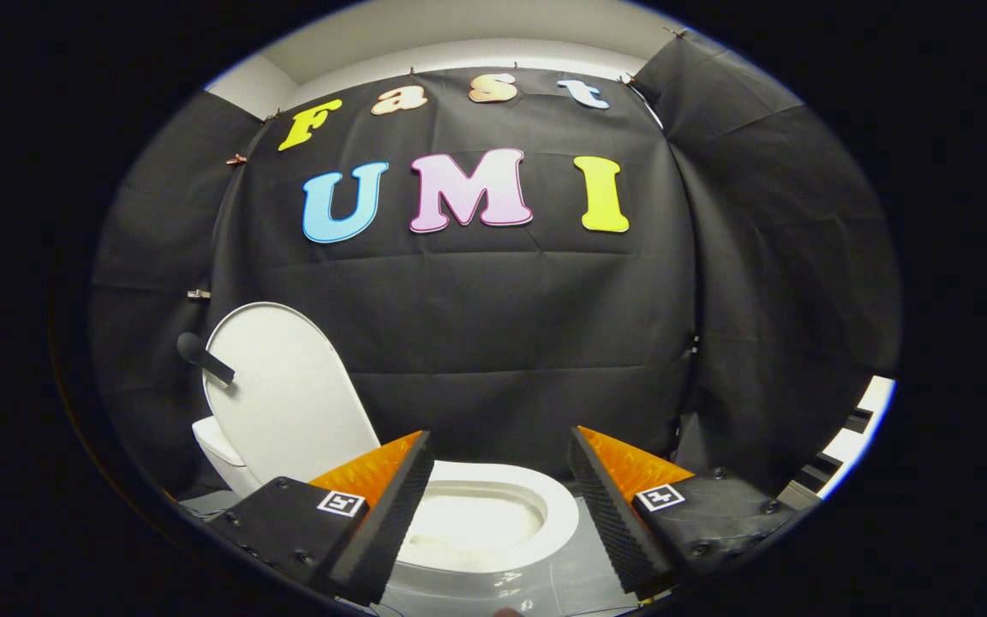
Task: Open the toilet lid.
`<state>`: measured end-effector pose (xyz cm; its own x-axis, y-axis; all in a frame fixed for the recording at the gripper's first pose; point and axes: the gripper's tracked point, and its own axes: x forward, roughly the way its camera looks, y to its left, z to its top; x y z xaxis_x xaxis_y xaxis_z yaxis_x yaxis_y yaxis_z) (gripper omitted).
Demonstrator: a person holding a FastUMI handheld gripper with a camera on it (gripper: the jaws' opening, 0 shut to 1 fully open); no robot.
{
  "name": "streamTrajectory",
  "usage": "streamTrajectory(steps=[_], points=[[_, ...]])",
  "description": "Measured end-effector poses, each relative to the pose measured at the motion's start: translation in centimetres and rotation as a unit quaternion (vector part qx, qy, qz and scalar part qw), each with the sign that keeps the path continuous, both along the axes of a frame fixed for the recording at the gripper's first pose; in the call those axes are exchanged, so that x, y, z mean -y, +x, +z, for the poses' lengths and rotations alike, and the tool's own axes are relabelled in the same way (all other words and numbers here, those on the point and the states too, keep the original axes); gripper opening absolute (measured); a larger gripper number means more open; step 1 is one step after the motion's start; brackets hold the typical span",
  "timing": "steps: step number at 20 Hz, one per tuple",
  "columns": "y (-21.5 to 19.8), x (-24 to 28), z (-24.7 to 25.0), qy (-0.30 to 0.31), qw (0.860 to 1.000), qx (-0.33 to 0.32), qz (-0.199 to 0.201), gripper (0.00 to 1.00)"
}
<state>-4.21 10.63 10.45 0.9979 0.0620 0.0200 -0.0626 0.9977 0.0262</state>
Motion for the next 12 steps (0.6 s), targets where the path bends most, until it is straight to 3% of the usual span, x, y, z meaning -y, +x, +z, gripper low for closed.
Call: streamTrajectory(steps=[12], points=[[-0.2,-1.1,-1.2,-0.005,1.000,-0.006,0.005,0.99]])
